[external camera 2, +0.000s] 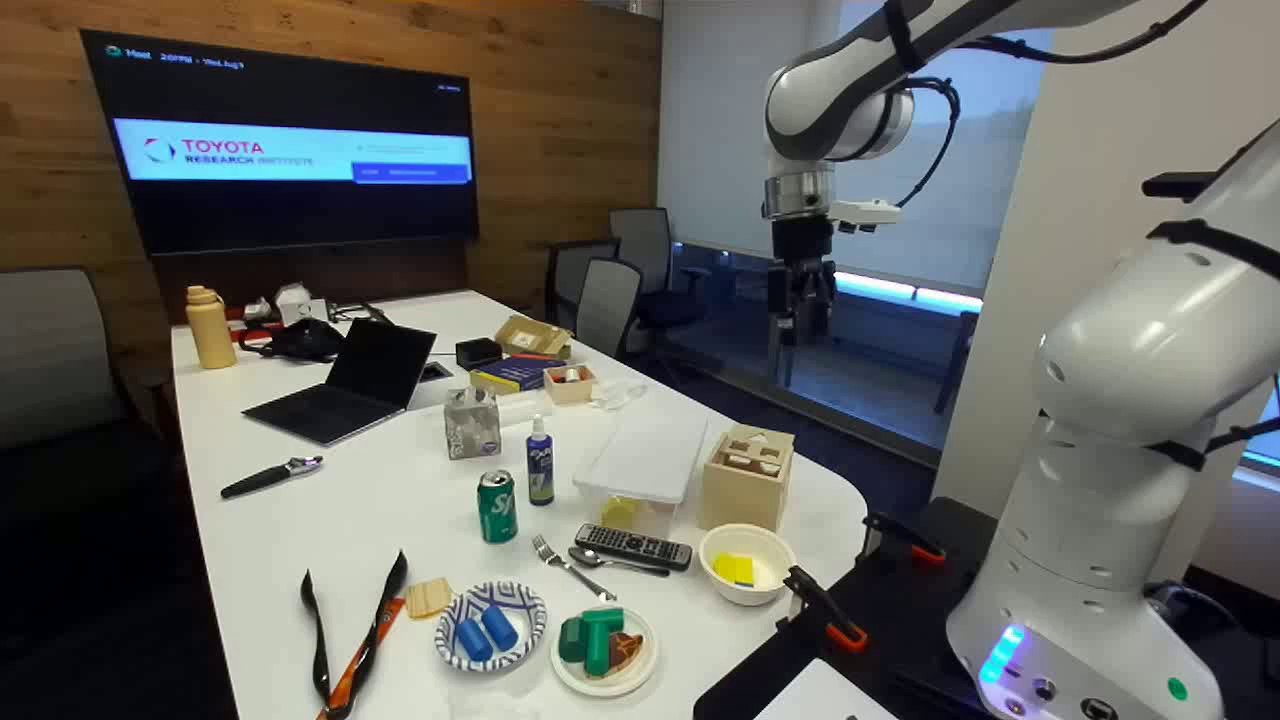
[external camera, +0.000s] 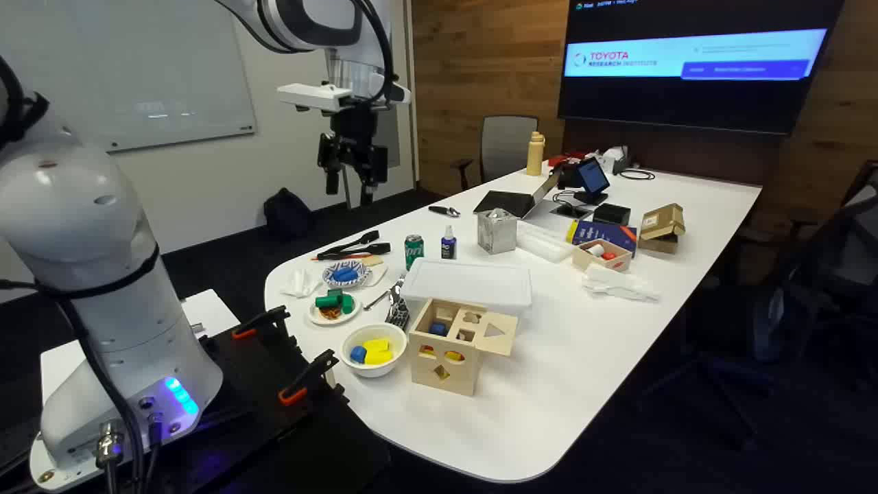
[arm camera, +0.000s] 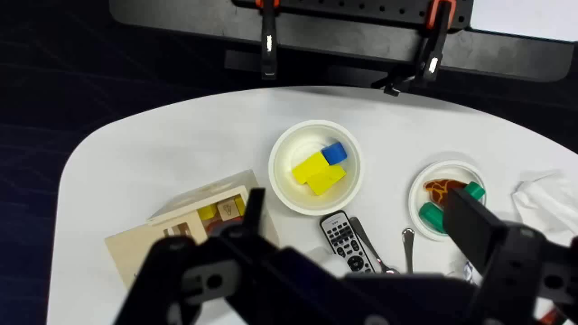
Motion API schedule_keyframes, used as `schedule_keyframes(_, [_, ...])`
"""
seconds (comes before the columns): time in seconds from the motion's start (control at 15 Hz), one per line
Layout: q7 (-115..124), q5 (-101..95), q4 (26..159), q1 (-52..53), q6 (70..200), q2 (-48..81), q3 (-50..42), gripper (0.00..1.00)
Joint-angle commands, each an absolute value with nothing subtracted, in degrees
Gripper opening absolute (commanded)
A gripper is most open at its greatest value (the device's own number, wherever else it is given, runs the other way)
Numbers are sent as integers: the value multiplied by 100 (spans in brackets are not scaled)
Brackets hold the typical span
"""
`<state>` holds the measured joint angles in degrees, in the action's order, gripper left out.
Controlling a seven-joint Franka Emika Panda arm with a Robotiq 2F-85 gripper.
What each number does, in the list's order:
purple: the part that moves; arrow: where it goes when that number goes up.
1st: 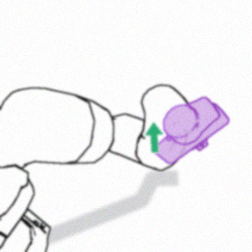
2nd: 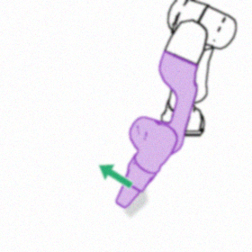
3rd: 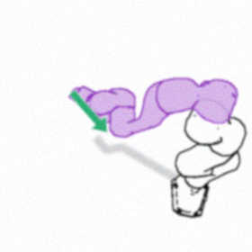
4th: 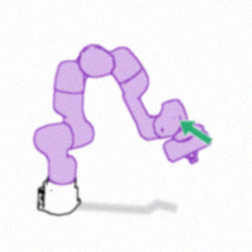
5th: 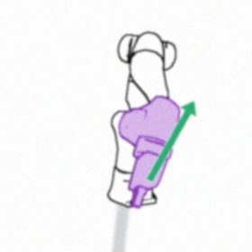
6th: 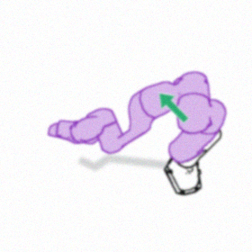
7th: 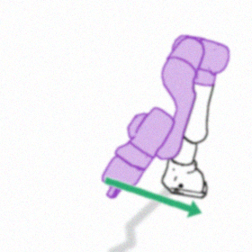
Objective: Slide the lid to close the box, pick up the blue object and put it in the bowl on the left
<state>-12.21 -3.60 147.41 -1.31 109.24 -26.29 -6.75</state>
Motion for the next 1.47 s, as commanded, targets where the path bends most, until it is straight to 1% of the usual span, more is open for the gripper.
schedule_keyframes(0.0, [-1233,-344,14736,-170,10918,-2626,-636,100])
schedule_keyframes(0.13, [-1066,-1,14530,-137,11391,-1844,-728,100])
schedule_keyframes(0.47, [305,-23,14092,-436,13564,-99,-634,100])
schedule_keyframes(0.73, [1205,-194,13111,-600,14897,1441,-809,100])
schedule_keyframes(0.87, [1643,-377,12531,-586,15410,2143,-1070,100])
schedule_keyframes(1.13, [2560,-370,11592,-345,16021,3375,-1813,100])
schedule_keyframes(1.4, [3183,-90,11006,-197,16019,4174,-2337,100])
